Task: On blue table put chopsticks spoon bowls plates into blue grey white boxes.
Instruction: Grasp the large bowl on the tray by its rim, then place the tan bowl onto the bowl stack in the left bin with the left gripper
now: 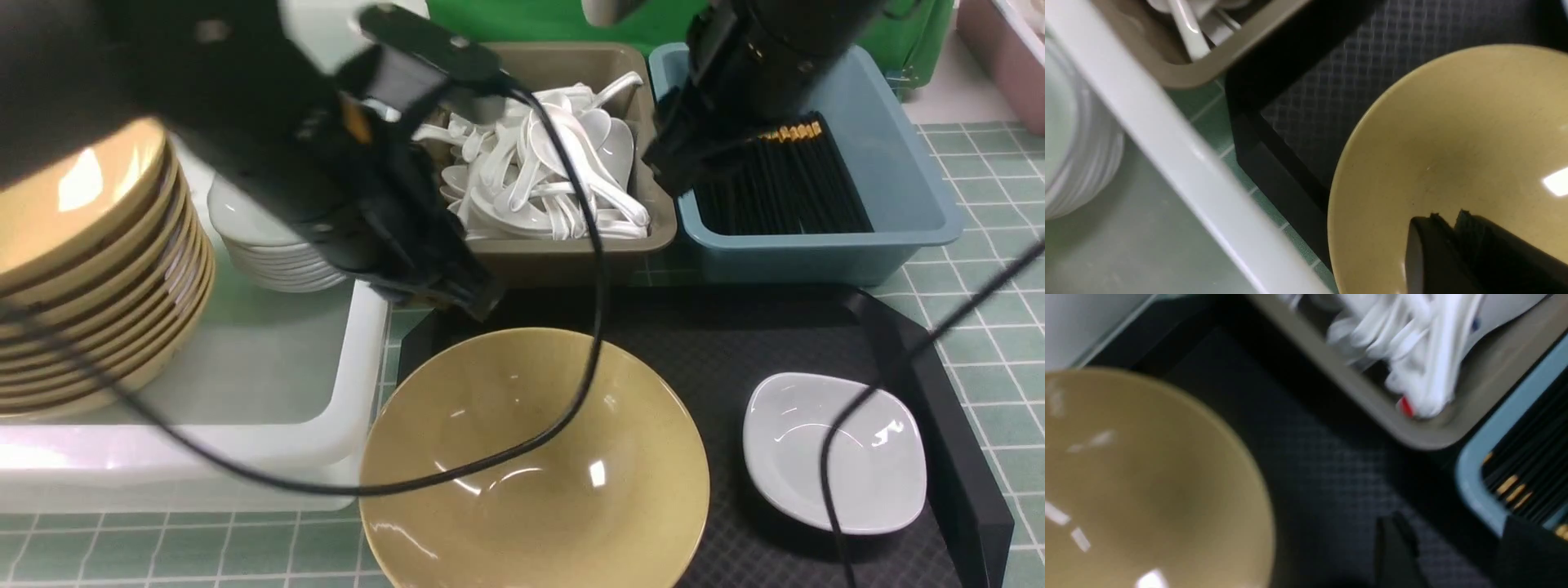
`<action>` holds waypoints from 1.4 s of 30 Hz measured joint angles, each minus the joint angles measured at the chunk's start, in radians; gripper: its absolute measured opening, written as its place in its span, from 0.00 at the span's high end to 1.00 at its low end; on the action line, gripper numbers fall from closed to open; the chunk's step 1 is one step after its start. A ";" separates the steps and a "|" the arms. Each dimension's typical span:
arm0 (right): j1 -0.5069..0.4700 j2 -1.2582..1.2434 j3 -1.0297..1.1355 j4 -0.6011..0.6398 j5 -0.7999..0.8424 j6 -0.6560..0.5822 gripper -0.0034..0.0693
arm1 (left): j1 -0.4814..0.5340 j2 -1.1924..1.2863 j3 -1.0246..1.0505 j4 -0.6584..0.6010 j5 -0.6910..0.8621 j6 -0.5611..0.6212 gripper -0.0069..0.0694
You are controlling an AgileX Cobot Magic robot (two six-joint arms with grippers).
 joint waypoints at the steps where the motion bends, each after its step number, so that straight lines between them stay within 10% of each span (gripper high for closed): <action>1: 0.000 -0.033 0.048 0.020 0.002 -0.004 0.57 | 0.000 0.053 -0.028 -0.002 0.014 0.014 0.76; 8: 0.000 -0.258 0.355 0.055 0.006 -0.041 0.81 | 0.000 0.243 -0.075 -0.008 -0.054 0.123 0.41; 17: 0.000 -0.425 0.521 0.056 -0.028 -0.048 0.84 | 0.000 0.368 -0.075 0.024 -0.123 0.161 0.29; 26: 0.000 -0.438 0.530 0.057 -0.043 -0.048 0.83 | 0.001 0.351 -0.077 -0.095 0.008 0.167 0.81; 36: 0.087 -0.438 0.378 0.062 -0.049 -0.056 0.83 | 0.055 0.112 -0.105 -0.126 0.047 0.125 0.90; 42: 0.276 -0.384 0.167 0.062 -0.064 -0.082 0.83 | 0.332 -0.088 -0.112 -0.330 0.107 0.131 0.90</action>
